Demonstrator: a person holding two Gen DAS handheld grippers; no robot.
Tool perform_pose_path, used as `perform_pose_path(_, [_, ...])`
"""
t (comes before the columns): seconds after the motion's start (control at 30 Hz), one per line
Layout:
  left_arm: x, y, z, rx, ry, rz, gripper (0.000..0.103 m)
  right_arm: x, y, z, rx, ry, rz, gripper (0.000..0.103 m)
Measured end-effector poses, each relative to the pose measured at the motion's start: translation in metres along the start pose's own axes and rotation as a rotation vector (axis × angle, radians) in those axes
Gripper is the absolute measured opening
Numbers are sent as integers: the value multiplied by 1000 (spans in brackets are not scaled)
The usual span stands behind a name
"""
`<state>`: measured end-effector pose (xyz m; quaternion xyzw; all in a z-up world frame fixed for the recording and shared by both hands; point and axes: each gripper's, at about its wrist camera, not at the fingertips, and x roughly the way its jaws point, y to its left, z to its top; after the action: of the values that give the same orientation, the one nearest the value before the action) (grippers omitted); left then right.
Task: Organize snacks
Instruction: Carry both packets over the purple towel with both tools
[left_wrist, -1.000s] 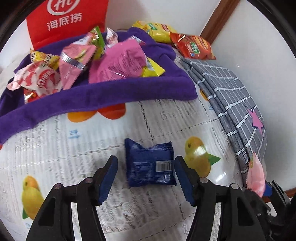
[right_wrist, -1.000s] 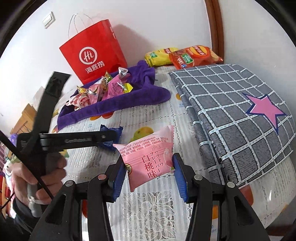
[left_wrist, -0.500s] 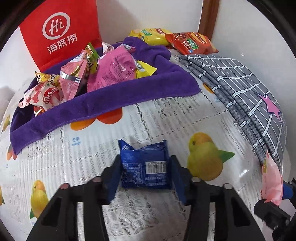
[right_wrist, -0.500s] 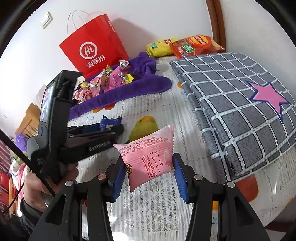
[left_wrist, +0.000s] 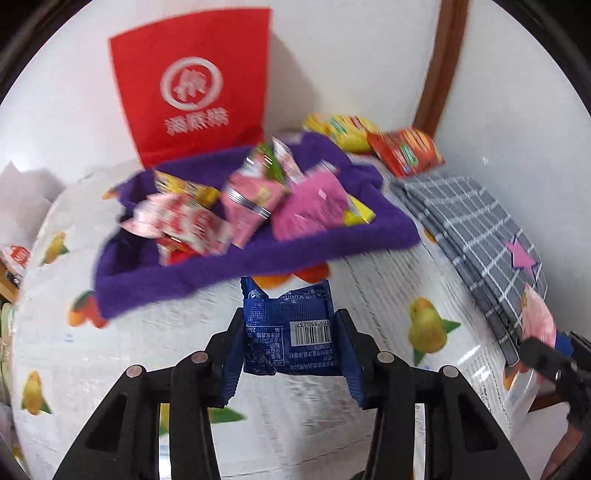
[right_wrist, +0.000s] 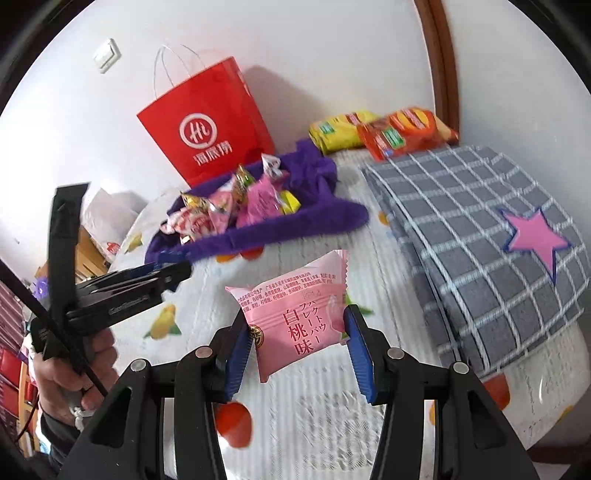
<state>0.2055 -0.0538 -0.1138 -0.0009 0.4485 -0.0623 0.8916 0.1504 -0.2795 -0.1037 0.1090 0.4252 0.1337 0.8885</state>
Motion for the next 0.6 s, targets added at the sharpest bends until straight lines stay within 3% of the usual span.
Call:
perform_pose_path(0.17, [-23, 41, 18, -31, -65, 65, 44, -3, 25, 35, -38, -62, -8, 48])
perform_pose_path(0.4, [-41, 92, 55, -87, -151, 149, 44, 18, 50, 94, -30, -78, -12, 48])
perform_pose_path(0.5, [-44, 104, 75, -83, -188, 197, 44, 25, 66, 120, -57, -116, -42, 48])
perform_pose_path(0.6, [-41, 110, 94, -69, -222, 251, 44, 39, 79, 145, -71, -119, -4, 48])
